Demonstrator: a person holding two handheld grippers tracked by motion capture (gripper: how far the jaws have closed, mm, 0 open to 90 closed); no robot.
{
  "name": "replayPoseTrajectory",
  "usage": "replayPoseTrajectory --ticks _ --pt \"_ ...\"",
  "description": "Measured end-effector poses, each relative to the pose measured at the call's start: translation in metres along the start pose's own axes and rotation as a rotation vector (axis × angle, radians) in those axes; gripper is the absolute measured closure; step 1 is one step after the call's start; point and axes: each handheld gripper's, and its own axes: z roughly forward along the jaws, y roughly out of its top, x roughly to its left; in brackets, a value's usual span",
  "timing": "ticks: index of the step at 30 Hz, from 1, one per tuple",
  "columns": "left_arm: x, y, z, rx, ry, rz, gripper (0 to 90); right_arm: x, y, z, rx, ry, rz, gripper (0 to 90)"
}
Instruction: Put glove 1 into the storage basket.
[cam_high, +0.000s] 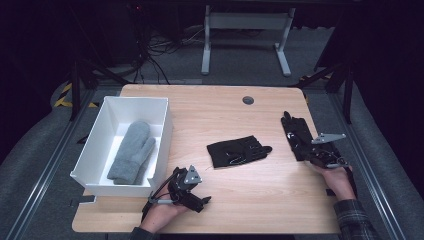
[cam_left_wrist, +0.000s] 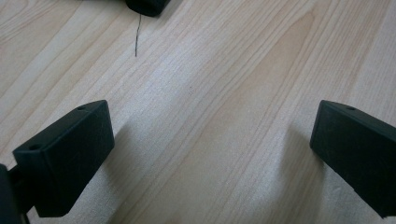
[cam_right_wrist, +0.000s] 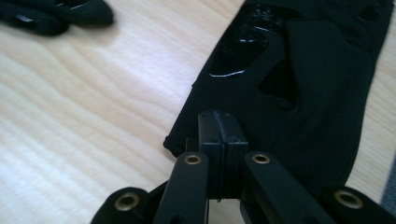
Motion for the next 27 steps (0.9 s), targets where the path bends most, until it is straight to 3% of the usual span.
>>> replayPoseTrajectory --ticks 15,27 --pt "0.0 0.0 0.0 0.0 0.002 0.001 0.2 0.056 -0.007 -0.013 0.044 0.124 -0.129 90.0" --pt "0.0 0.0 0.0 -0.001 0.0 0.0 0.2 0.117 -0.022 -0.03 0.05 0.227 -0.257 90.0"
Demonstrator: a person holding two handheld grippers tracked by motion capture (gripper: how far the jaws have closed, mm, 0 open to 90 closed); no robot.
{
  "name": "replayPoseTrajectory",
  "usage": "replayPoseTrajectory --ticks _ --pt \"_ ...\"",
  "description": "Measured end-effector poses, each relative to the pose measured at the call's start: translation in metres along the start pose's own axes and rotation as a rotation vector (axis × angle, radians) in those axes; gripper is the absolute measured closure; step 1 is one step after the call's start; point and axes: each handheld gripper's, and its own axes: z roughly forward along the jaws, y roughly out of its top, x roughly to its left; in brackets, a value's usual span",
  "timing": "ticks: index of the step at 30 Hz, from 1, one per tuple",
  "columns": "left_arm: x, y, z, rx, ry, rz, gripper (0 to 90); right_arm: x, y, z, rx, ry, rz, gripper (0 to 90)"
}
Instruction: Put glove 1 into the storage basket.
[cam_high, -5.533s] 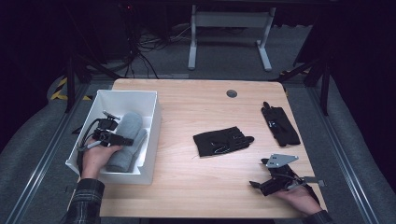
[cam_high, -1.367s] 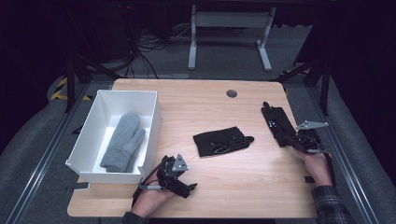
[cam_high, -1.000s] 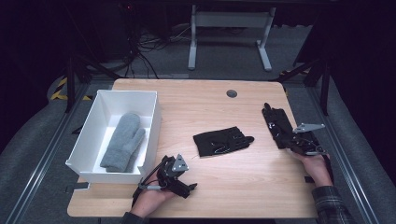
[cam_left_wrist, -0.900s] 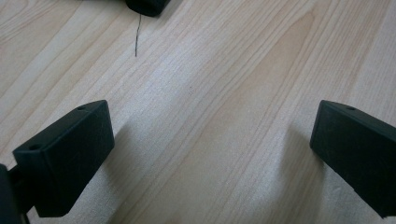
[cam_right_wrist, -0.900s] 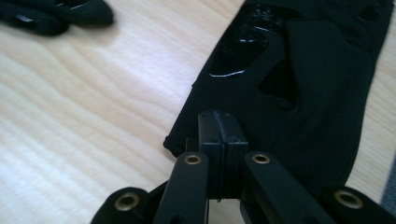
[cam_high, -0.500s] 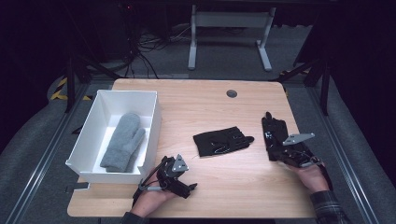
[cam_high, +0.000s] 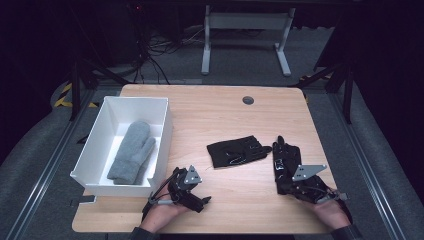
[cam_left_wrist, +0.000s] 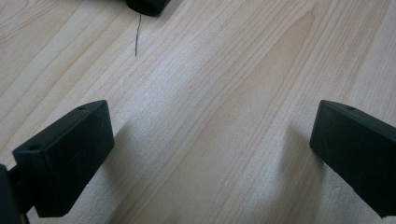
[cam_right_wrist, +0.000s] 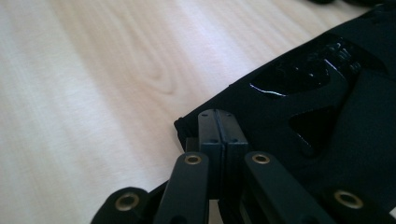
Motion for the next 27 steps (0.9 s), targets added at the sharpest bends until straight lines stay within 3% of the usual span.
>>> replayPoseTrajectory --ticks 8,11,15,18,24,27 --pt "0.0 0.0 0.0 0.0 0.002 0.001 0.2 0.024 -0.008 -0.006 0.002 0.061 -0.026 90.0" --pt "0.0 0.0 0.0 0.0 0.002 0.001 0.2 0.029 -0.009 -0.011 -0.012 0.061 -0.03 90.0" --pt "0.0 0.0 0.0 0.0 0.002 0.002 0.2 0.016 0.0 -0.018 -0.087 0.021 -0.007 90.0" --pt "0.0 0.0 0.0 0.0 0.0 -0.001 0.2 0.002 0.011 -0.014 -0.104 -0.001 0.001 90.0" --pt "0.0 0.0 0.0 0.0 0.0 0.0 0.2 -0.02 0.021 0.011 -0.046 0.001 0.005 90.0" --pt "0.0 0.0 0.0 0.0 0.0 0.0 0.2 -0.021 0.019 0.016 -0.029 0.012 0.012 90.0"
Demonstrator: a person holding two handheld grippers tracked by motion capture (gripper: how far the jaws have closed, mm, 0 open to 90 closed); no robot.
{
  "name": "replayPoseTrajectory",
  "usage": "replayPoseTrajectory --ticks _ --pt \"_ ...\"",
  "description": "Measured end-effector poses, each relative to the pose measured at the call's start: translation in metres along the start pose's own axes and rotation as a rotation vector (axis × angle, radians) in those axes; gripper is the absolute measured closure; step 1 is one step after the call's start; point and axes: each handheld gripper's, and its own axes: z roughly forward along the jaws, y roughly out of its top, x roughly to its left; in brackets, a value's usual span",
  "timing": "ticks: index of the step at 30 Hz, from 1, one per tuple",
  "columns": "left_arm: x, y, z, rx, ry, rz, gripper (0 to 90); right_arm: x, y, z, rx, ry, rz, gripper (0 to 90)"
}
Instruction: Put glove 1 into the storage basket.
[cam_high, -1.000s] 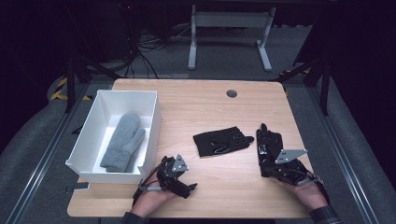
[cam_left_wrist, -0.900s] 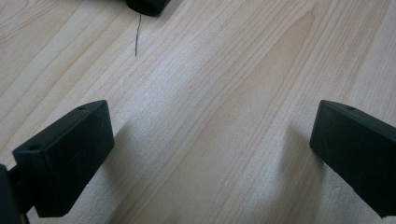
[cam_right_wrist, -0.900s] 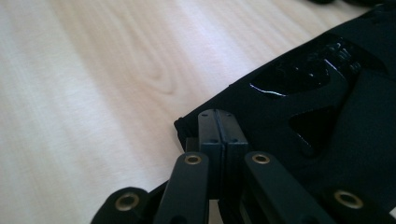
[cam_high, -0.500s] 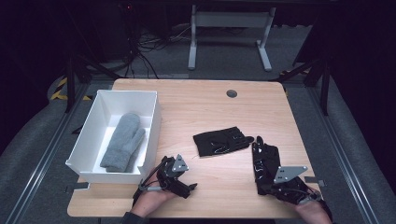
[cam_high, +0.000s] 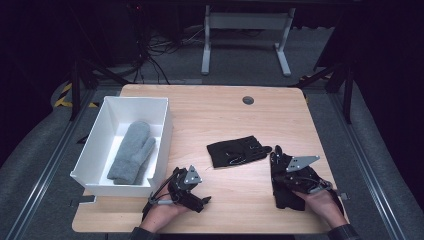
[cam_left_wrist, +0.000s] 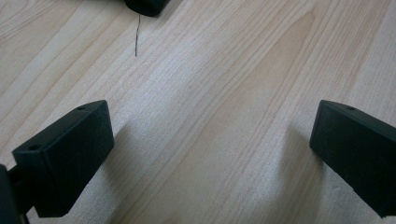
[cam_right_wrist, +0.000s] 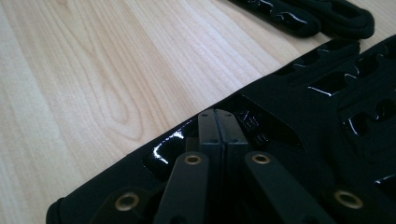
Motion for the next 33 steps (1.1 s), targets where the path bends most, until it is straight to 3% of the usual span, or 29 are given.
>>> replayPoseTrajectory --ticks 6,13,19,25,30,33 --pt "0.0 0.0 0.0 0.001 -0.001 -0.001 0.1 0.017 -0.004 -0.002 -0.002 0.027 -0.011 90.0" --pt "0.0 0.0 0.0 0.0 -0.001 -0.001 0.1 0.045 0.005 0.004 -0.004 0.076 -0.083 90.0" --pt "0.0 0.0 0.0 0.0 -0.001 -0.001 0.1 0.057 0.015 0.013 -0.005 0.114 -0.126 90.0" --pt "0.0 0.001 0.0 0.002 0.004 -0.002 0.0 0.062 0.019 0.014 -0.008 0.128 -0.136 90.0" --pt "-0.001 0.007 0.001 0.032 0.009 -0.014 1.6 0.054 0.017 0.006 -0.079 0.07 -0.103 72.6" --pt "-0.003 0.012 -0.002 0.028 0.005 -0.007 18.7 0.048 0.014 0.004 -0.099 0.058 -0.071 64.3"
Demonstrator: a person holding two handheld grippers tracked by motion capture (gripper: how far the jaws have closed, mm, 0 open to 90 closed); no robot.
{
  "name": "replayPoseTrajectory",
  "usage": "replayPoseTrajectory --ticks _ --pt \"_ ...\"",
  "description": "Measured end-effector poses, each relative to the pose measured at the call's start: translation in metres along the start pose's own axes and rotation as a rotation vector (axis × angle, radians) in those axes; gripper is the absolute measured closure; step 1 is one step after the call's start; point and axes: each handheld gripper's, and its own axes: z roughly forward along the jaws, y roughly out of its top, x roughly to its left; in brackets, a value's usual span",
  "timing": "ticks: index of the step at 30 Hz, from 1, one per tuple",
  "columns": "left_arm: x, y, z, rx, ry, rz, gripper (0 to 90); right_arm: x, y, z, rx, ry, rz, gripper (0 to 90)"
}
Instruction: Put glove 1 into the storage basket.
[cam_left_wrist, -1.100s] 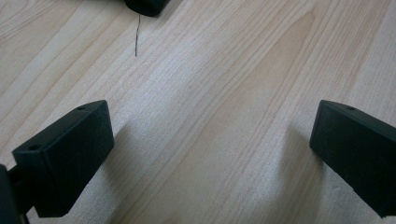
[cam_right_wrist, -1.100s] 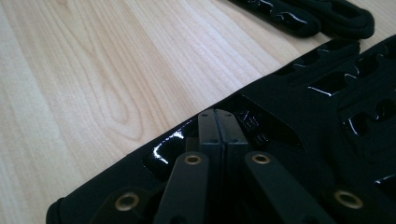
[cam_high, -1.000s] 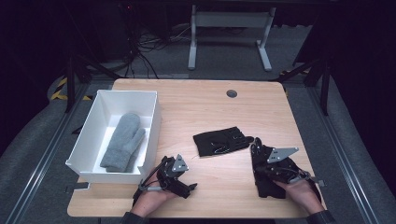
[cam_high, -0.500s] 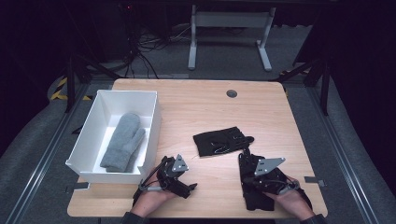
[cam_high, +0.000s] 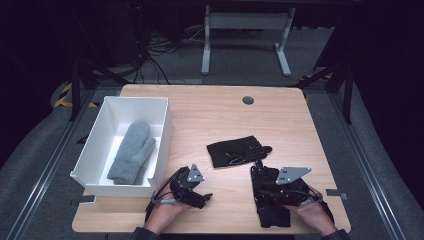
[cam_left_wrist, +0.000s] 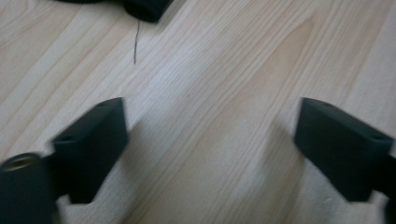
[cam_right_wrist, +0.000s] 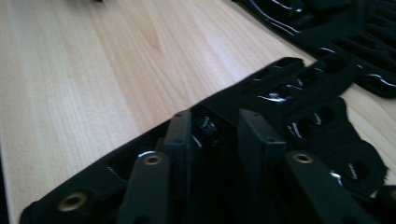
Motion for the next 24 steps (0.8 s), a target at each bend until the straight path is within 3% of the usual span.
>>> replayPoseTrajectory --ticks 4,5,10,13,19,24 --pt "0.001 0.006 0.0 -0.004 -0.011 -0.009 39.4 -0.004 -0.002 -0.001 -0.009 -0.01 0.017 59.4" --pt "0.002 0.008 0.0 -0.01 -0.016 -0.012 39.4 -0.005 -0.003 -0.002 -0.011 -0.009 0.017 58.1" --pt "0.01 0.025 0.001 -0.026 -0.012 -0.019 72.2 -0.004 -0.003 -0.001 -0.012 -0.018 0.013 55.6" --pt "0.015 0.034 0.003 -0.038 -0.034 -0.037 88.2 -0.004 -0.003 -0.002 -0.014 -0.026 0.014 55.6" --pt "0.024 0.057 0.014 -0.034 -0.027 -0.028 90.0 -0.005 -0.003 -0.003 -0.022 -0.032 0.02 55.2" --pt "0.036 0.073 0.025 -0.044 -0.016 -0.046 90.0 -0.006 -0.004 -0.004 -0.024 -0.035 0.022 55.1"
